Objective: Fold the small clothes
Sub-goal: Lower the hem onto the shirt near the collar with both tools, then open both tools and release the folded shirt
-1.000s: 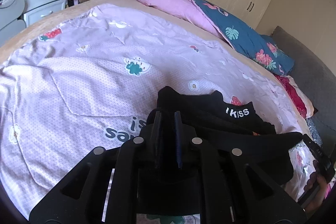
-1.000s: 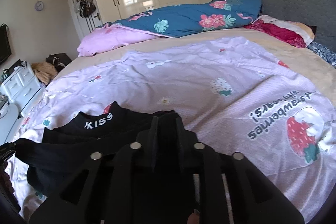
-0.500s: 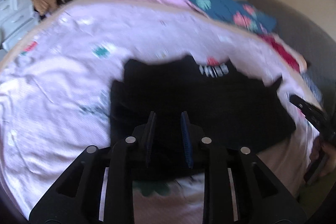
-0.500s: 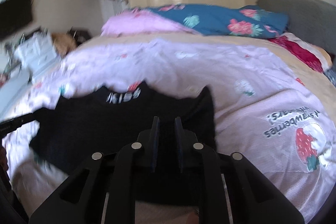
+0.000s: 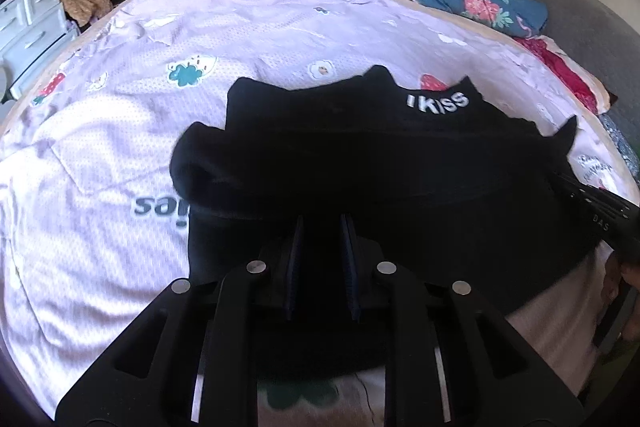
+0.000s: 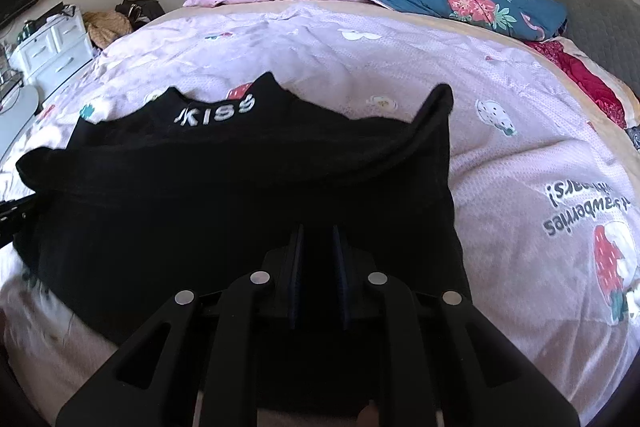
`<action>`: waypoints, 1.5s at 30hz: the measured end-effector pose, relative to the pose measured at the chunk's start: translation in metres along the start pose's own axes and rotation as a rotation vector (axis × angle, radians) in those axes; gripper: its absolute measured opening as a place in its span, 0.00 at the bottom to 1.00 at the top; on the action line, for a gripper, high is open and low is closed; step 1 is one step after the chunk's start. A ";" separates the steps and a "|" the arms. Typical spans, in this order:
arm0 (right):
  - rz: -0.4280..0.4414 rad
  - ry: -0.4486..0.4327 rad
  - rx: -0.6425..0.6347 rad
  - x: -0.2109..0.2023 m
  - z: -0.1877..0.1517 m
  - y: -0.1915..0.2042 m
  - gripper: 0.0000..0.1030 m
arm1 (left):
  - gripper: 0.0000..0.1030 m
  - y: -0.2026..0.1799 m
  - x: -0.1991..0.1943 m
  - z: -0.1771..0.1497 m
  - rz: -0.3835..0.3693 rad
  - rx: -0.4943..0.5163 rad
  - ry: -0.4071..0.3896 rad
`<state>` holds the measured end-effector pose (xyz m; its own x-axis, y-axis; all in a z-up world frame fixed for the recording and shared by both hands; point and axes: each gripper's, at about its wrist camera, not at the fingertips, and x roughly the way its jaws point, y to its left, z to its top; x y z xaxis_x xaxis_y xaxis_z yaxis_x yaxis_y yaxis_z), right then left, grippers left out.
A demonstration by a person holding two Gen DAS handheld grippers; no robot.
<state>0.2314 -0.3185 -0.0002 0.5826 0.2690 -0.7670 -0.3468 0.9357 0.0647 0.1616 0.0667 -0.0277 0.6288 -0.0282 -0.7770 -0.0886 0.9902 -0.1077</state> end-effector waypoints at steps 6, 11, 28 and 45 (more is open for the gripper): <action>0.026 0.012 0.025 0.020 0.023 -0.006 0.14 | 0.12 0.012 0.019 0.018 0.000 -0.039 0.007; 0.020 -0.011 0.042 0.027 0.040 -0.012 0.14 | 0.12 0.015 0.023 0.041 0.018 -0.049 -0.056; -0.047 -0.027 0.150 0.033 0.050 -0.072 0.41 | 0.46 0.065 0.024 0.056 0.045 -0.181 -0.086; 0.047 -0.198 0.224 -0.009 0.059 -0.079 0.07 | 0.04 0.062 0.002 0.062 0.061 -0.152 -0.213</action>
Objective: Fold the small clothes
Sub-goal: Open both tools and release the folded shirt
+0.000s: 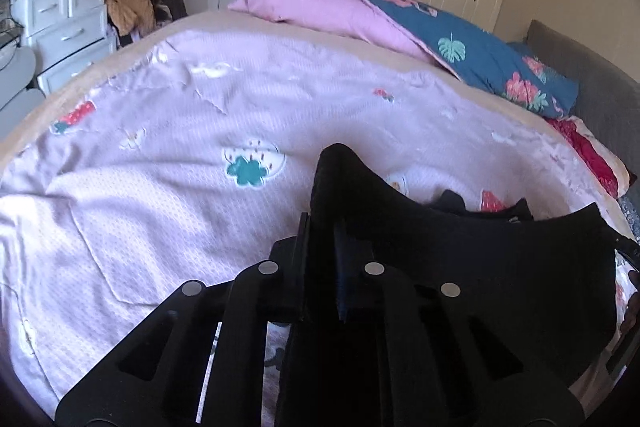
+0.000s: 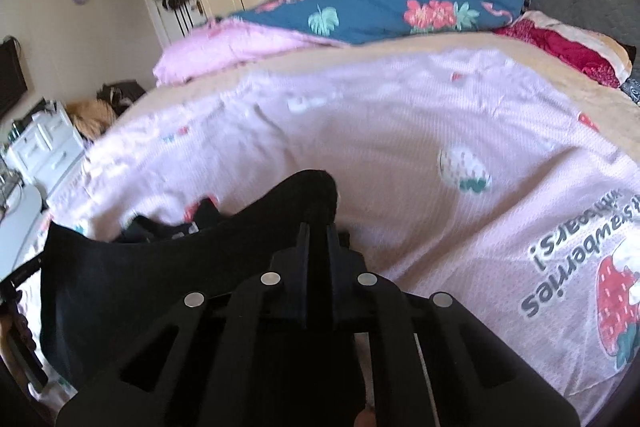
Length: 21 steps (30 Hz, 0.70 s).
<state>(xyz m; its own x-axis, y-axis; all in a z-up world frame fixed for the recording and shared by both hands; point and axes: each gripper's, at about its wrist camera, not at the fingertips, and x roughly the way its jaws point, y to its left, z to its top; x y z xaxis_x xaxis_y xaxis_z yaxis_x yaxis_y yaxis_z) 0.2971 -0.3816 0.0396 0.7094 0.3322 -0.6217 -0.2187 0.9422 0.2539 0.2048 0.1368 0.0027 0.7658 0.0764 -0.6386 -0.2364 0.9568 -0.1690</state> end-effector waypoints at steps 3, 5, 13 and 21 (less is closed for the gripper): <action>-0.028 -0.010 0.007 0.003 0.001 -0.002 0.07 | 0.04 0.003 0.007 -0.002 0.007 -0.011 0.019; -0.039 0.001 0.023 0.008 0.000 -0.005 0.07 | 0.04 0.005 0.012 -0.004 0.014 -0.016 0.032; -0.082 0.052 0.007 0.021 -0.008 -0.003 0.07 | 0.04 0.003 0.020 -0.009 0.039 -0.002 0.075; -0.126 0.100 -0.019 0.028 -0.016 0.001 0.12 | 0.11 0.001 0.023 -0.013 0.066 0.012 0.106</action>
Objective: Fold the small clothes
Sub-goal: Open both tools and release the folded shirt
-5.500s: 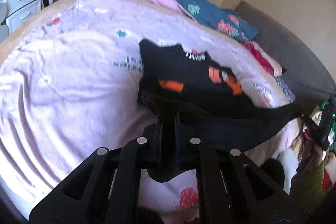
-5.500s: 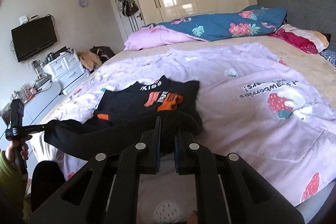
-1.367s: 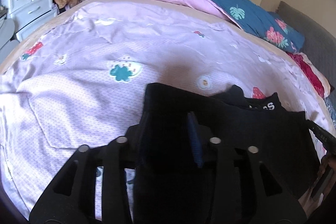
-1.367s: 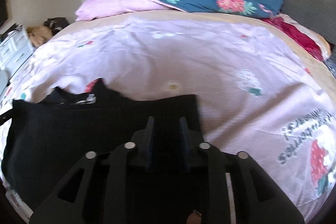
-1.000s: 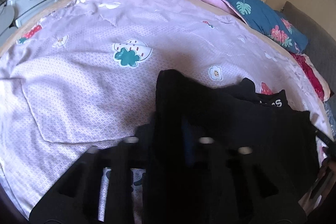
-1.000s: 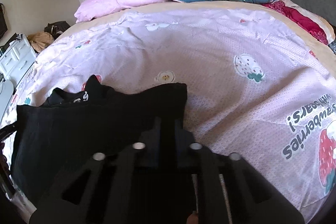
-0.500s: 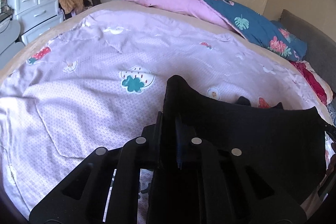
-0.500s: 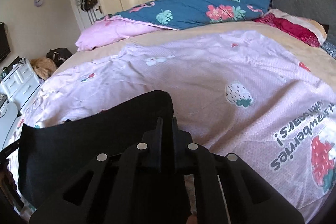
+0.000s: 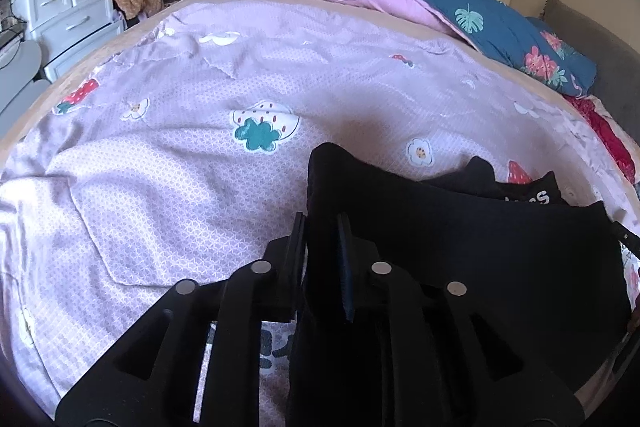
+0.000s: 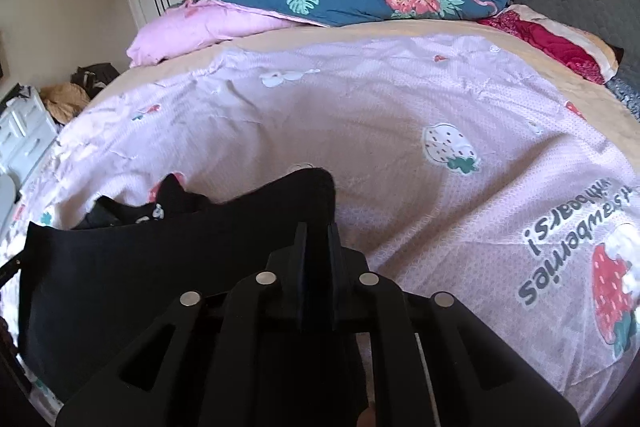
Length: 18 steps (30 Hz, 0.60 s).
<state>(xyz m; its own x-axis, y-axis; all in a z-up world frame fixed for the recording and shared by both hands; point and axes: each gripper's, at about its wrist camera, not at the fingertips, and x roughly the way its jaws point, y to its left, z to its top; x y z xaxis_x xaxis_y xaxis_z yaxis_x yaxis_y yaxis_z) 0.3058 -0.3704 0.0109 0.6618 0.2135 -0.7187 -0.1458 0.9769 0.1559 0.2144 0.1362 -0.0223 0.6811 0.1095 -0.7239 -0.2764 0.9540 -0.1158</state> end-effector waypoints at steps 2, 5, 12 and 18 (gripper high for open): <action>-0.007 0.000 -0.007 -0.002 -0.001 0.000 0.14 | 0.12 0.001 0.000 -0.001 0.001 0.000 0.007; -0.013 -0.016 -0.020 -0.011 -0.003 0.001 0.26 | 0.14 0.000 -0.005 -0.002 0.006 0.007 0.001; 0.007 -0.027 -0.042 -0.031 -0.012 0.001 0.40 | 0.33 0.000 -0.025 -0.009 -0.002 0.013 -0.002; 0.069 -0.036 -0.083 -0.060 -0.029 0.014 0.52 | 0.52 -0.003 -0.050 -0.023 -0.034 0.026 0.021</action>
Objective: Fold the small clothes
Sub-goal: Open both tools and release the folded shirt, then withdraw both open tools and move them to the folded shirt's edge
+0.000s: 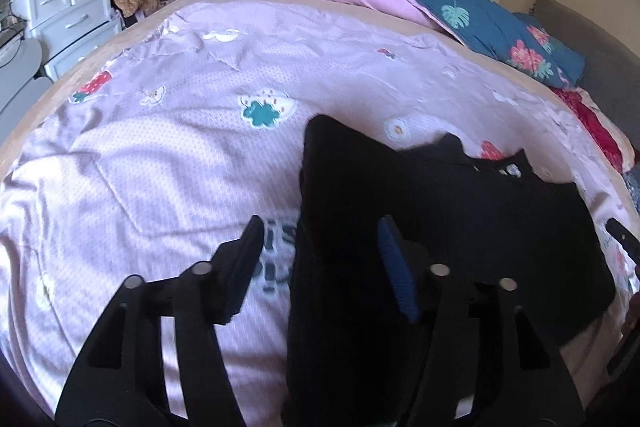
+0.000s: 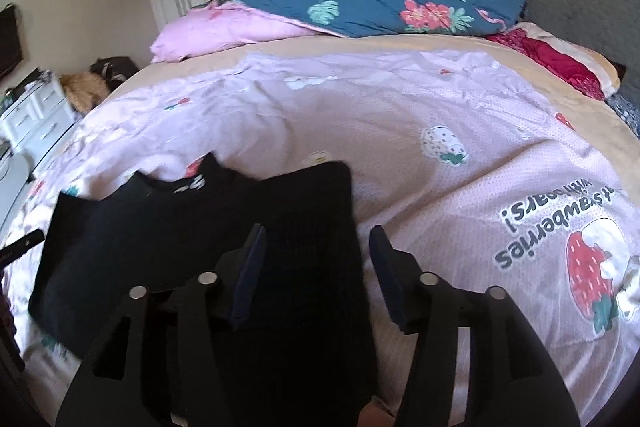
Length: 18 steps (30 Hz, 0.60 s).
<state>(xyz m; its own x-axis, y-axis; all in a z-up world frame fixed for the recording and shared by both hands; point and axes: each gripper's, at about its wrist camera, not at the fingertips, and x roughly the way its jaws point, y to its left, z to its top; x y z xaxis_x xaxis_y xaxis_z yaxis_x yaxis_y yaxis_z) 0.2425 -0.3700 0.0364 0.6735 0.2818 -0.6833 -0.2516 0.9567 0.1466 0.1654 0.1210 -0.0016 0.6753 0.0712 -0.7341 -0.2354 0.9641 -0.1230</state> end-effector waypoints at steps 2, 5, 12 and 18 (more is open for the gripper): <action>0.030 -0.001 -0.031 -0.009 -0.006 0.011 0.54 | 0.52 -0.006 -0.005 -0.005 0.003 0.023 0.011; 0.072 0.018 -0.065 -0.017 -0.017 0.025 0.59 | 0.52 -0.014 -0.008 -0.015 -0.014 0.044 0.025; 0.074 0.126 -0.122 -0.012 -0.051 0.044 0.61 | 0.53 -0.026 -0.002 -0.045 -0.035 0.071 0.114; 0.039 0.182 -0.097 -0.005 -0.069 0.041 0.63 | 0.55 -0.030 -0.005 -0.061 -0.023 0.083 0.132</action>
<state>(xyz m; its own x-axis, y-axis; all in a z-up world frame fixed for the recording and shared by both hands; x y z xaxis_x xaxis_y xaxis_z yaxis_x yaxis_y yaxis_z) 0.1806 -0.3372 -0.0033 0.5272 0.2920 -0.7980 -0.3466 0.9313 0.1118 0.1261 0.0763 -0.0355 0.5807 0.0196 -0.8139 -0.1586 0.9833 -0.0895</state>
